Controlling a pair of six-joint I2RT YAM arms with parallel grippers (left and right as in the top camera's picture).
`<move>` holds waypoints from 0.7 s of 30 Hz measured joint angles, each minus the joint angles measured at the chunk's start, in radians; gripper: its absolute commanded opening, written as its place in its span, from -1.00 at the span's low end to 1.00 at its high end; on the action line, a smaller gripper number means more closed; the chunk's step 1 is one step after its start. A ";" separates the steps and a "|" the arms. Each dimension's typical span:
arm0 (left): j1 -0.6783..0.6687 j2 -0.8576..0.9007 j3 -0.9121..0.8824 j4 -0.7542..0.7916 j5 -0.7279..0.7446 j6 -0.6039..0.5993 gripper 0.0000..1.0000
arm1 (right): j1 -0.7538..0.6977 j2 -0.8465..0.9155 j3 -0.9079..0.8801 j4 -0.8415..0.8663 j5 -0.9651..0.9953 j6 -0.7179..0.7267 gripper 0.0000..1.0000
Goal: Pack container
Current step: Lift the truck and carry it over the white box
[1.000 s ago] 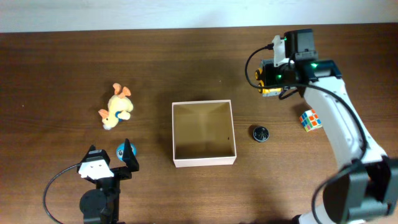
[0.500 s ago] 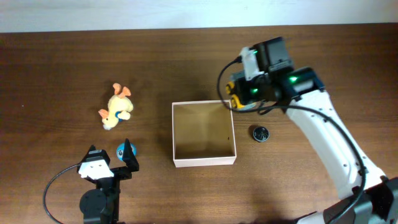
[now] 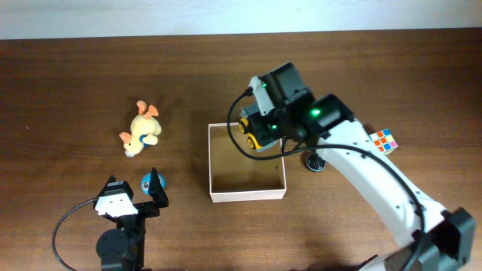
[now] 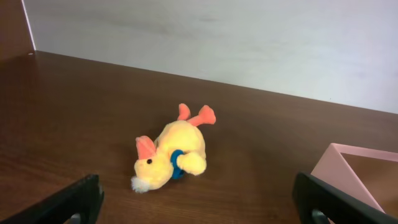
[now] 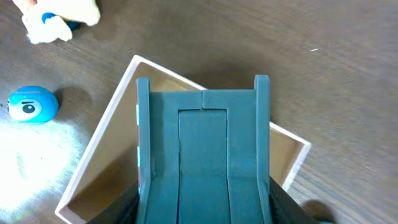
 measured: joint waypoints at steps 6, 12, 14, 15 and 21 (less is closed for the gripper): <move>0.000 0.000 0.000 0.000 0.000 0.000 0.98 | 0.040 0.110 0.000 0.055 0.000 0.078 -0.14; 0.000 0.000 0.000 0.000 0.000 0.000 0.99 | 0.075 0.184 0.000 0.110 0.000 0.171 -0.13; 0.000 0.000 0.000 0.000 0.000 0.000 0.98 | 0.084 0.194 0.000 0.124 0.000 0.196 -0.13; 0.000 0.000 0.000 0.000 0.000 0.000 0.99 | 0.089 0.197 0.000 0.133 0.001 0.211 -0.14; 0.000 0.000 0.000 0.000 0.000 0.000 0.98 | 0.119 0.205 0.000 0.150 0.036 0.290 -0.14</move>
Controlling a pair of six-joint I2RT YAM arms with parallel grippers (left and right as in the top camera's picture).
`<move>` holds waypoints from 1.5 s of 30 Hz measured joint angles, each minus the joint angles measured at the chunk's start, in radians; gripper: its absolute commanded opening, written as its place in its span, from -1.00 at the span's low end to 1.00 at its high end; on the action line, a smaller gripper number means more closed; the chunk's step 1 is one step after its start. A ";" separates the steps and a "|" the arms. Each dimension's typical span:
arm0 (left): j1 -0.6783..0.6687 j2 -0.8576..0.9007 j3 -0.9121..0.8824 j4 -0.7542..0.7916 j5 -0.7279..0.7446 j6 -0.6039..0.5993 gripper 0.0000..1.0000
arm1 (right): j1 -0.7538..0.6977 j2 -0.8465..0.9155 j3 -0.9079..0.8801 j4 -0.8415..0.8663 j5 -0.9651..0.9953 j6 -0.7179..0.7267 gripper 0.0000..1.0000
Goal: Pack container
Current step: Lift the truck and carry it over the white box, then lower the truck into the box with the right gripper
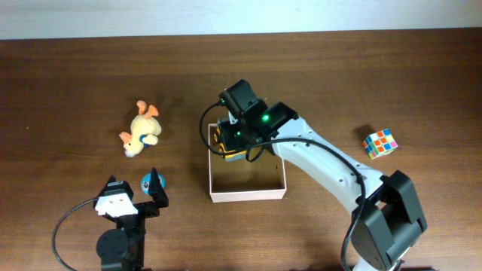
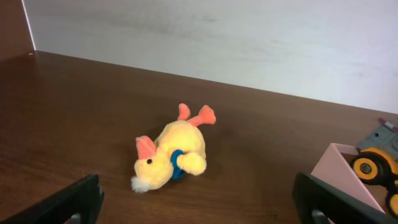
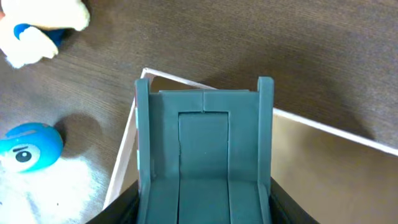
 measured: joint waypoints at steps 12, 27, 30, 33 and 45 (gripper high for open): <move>0.000 0.000 0.000 0.000 0.000 0.000 0.98 | 0.049 0.026 0.000 -0.004 0.060 0.107 -0.14; 0.000 0.000 0.000 0.000 0.000 0.000 0.98 | 0.057 0.038 0.000 -0.081 0.066 0.118 -0.15; 0.000 0.000 0.000 0.000 0.000 0.000 0.98 | 0.057 0.042 0.000 -0.084 0.066 0.117 -0.15; 0.000 0.000 0.000 0.000 0.000 0.000 0.99 | 0.057 0.043 0.000 -0.083 0.066 0.118 -0.15; 0.000 0.000 0.000 0.000 0.000 0.000 0.98 | 0.057 0.043 0.000 -0.025 0.066 0.126 -0.15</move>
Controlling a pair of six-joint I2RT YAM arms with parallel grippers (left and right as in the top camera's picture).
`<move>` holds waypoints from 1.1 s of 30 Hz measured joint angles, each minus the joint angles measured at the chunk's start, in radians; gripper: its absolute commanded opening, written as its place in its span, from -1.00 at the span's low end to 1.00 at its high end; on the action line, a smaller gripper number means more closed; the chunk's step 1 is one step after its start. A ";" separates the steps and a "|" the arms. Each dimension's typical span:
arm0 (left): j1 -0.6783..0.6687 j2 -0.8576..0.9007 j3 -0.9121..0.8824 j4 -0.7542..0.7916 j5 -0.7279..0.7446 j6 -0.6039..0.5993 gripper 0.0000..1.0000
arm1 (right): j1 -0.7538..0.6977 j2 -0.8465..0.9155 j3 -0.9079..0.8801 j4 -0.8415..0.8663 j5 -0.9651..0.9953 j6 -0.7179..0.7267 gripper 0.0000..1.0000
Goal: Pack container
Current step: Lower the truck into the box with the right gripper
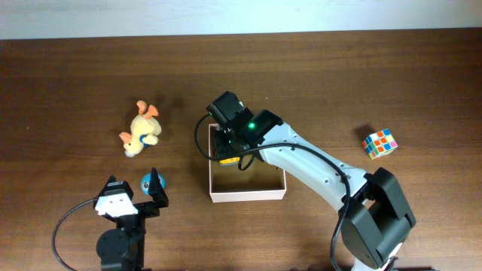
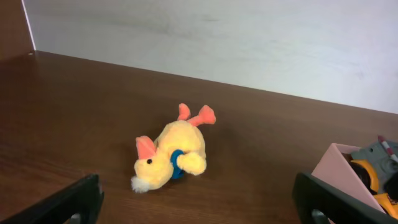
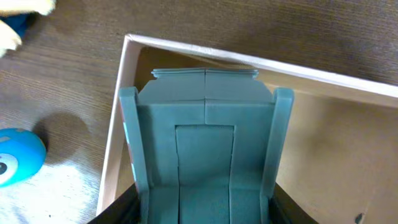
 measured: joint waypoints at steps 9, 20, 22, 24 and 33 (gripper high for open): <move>0.000 0.000 0.000 0.000 0.000 0.000 0.98 | 0.000 0.001 0.000 0.010 0.000 0.019 -0.15; 0.000 0.000 0.000 0.000 0.000 0.000 0.98 | 0.015 0.002 -0.030 0.037 0.000 0.026 -0.15; 0.000 0.000 0.000 0.000 0.000 0.000 0.98 | 0.023 0.002 -0.043 0.041 0.000 0.033 -0.15; 0.000 0.000 0.000 0.000 0.000 0.000 0.99 | 0.032 0.002 -0.050 0.043 0.000 0.040 -0.16; 0.000 0.000 0.000 0.000 0.000 0.000 0.98 | 0.039 0.002 -0.050 0.071 0.004 0.050 0.37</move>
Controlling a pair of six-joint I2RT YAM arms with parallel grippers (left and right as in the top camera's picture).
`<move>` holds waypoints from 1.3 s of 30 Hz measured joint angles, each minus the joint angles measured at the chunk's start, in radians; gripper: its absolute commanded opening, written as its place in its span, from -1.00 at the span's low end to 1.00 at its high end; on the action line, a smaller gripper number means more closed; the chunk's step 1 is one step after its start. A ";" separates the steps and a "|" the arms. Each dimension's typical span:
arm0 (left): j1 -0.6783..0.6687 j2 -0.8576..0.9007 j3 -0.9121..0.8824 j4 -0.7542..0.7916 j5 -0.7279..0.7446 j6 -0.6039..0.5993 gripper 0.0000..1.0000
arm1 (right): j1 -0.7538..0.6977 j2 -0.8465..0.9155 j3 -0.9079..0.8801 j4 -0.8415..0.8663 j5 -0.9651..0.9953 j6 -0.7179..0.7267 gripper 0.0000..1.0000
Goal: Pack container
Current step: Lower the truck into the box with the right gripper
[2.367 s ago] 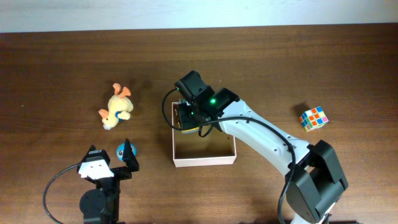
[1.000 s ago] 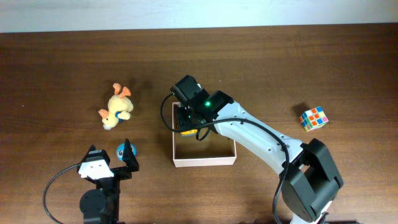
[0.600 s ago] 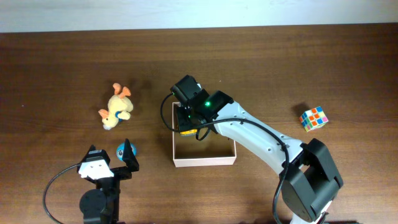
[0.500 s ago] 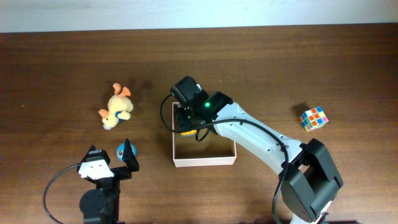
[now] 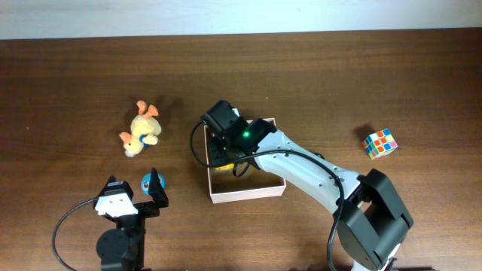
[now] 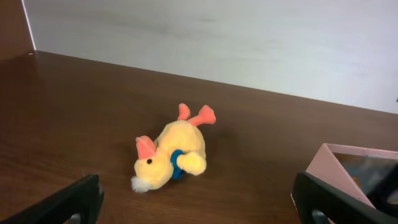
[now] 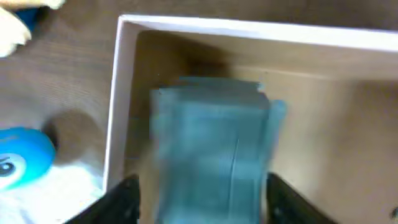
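The pale pink box [image 5: 248, 196] lies mid-table, its rim also in the right wrist view [image 7: 249, 28] and the left wrist view [image 6: 348, 163]. My right gripper [image 5: 224, 145] reaches into its back left corner. The teal toy truck [image 7: 211, 143], blurred, lies between the spread fingers [image 7: 127, 199] with a gap on the left, so the right gripper [image 7: 202, 202] looks open. A bit of the truck's yellow [image 5: 223, 161] shows under the arm. My left gripper [image 6: 199, 208] is open at the table's front left, holding nothing.
A yellow plush duck [image 5: 141, 129] lies left of the box, also seen ahead of the left gripper [image 6: 169, 152]. A blue ball [image 5: 148, 181] sits by the left gripper and near the box's left wall [image 7: 22, 163]. A colour cube [image 5: 379, 143] rests at the right.
My right gripper has gone lower into the box's back left corner and its fingers now stand apart from the truck, which shows blurred. The left arm has not moved.
My right gripper held the truck above the box's back right edge. Then it held it over the back left corner, then lower between the walls. Now the truck is inside the box with the fingers spread. Duck, ball and cube have stayed put.
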 measured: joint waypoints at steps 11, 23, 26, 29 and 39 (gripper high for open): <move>0.000 0.000 0.000 0.000 0.000 0.000 0.98 | 0.000 0.000 0.000 0.008 0.008 -0.013 0.38; 0.000 0.000 0.000 0.000 0.000 0.000 0.99 | -0.045 0.000 0.000 -0.071 0.062 -0.114 0.04; 0.000 0.000 0.000 0.000 0.000 0.000 0.98 | -0.082 0.000 0.000 -0.080 0.072 -0.137 0.00; 0.000 0.000 0.000 0.000 0.000 0.000 0.98 | -0.115 0.000 0.000 -0.080 0.076 -0.158 -0.07; 0.000 0.000 0.000 0.000 0.000 0.000 0.99 | -0.141 0.000 0.000 -0.056 0.079 -0.196 -0.07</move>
